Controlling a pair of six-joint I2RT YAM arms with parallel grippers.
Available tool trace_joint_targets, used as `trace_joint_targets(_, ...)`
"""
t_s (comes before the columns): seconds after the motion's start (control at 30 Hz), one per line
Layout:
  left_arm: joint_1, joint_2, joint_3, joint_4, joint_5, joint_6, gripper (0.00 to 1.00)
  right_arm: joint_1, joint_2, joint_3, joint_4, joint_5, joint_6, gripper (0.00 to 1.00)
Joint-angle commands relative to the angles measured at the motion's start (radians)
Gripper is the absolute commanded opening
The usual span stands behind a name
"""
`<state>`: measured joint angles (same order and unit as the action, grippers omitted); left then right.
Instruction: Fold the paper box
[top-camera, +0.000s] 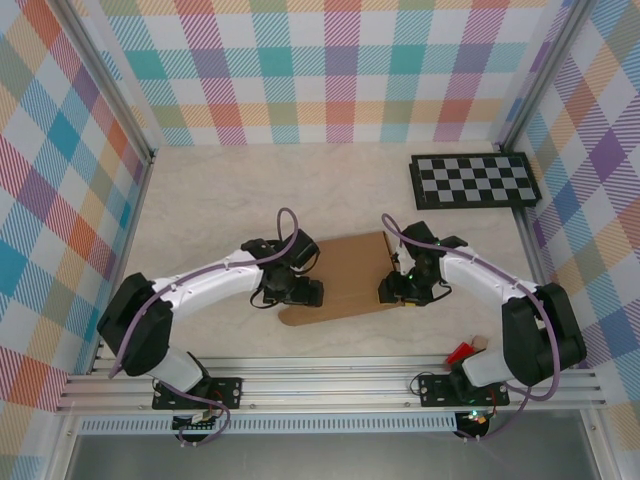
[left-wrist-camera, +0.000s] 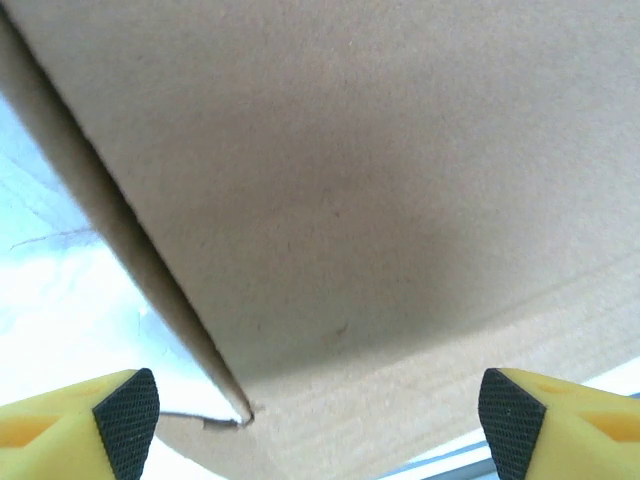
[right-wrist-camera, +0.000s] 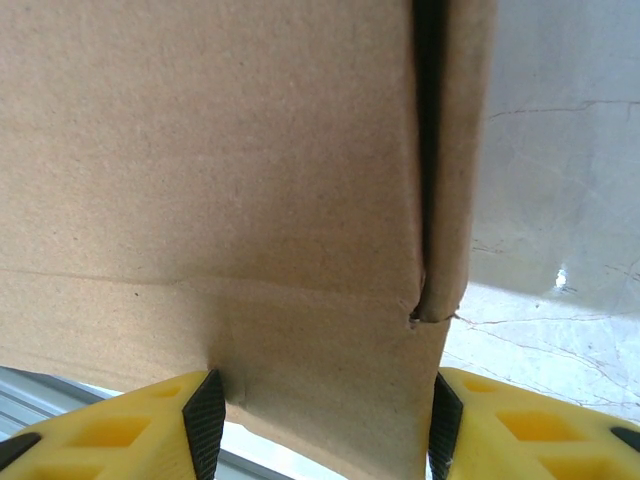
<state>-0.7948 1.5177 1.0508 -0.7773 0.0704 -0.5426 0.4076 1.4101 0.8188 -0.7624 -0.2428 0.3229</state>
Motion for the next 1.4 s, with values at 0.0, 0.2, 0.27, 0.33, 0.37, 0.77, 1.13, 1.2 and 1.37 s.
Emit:
trace_joint_targets(0.0,0.009,-0.064,-0.02,-0.055,0.032,-0.033,0.85,0.002,-0.009,-0.017,0.013,0.042,0.015,0.56)
trace_joint_targets(0.2,-0.015,-0.088,-0.087,-0.036,0.043,-0.056,0.83,0.002,-0.013,0.026,-0.008,0.0,0.051,0.55)
trace_joint_targets(0.27,-0.025,-0.092,-0.093,-0.041,0.025,-0.06,0.83,0.002,-0.01,0.042,-0.017,-0.008,0.057,0.54)
trace_joint_targets(0.33,-0.027,-0.086,-0.104,-0.013,0.021,-0.06,0.84,0.003,-0.008,0.055,-0.018,-0.015,0.056,0.54)
trace_joint_targets(0.37,-0.029,-0.085,-0.111,0.014,0.024,-0.064,0.84,0.002,-0.007,0.059,-0.018,-0.015,0.056,0.54)
trace_joint_targets(0.77,-0.074,-0.01,-0.054,0.1,0.084,-0.178,0.76,0.002,0.016,0.079,-0.015,-0.029,0.064,0.53)
trace_joint_targets(1.13,-0.08,-0.01,-0.008,0.077,0.133,-0.246,0.57,0.004,0.019,0.083,-0.014,-0.039,0.078,0.52)
trace_joint_targets(1.2,-0.082,-0.014,-0.008,0.088,0.143,-0.28,0.53,0.003,0.017,0.082,-0.015,-0.038,0.081,0.52)
trace_joint_targets(1.37,-0.081,-0.034,0.014,0.076,0.111,-0.339,0.47,0.004,0.016,0.083,-0.015,-0.038,0.088,0.52)
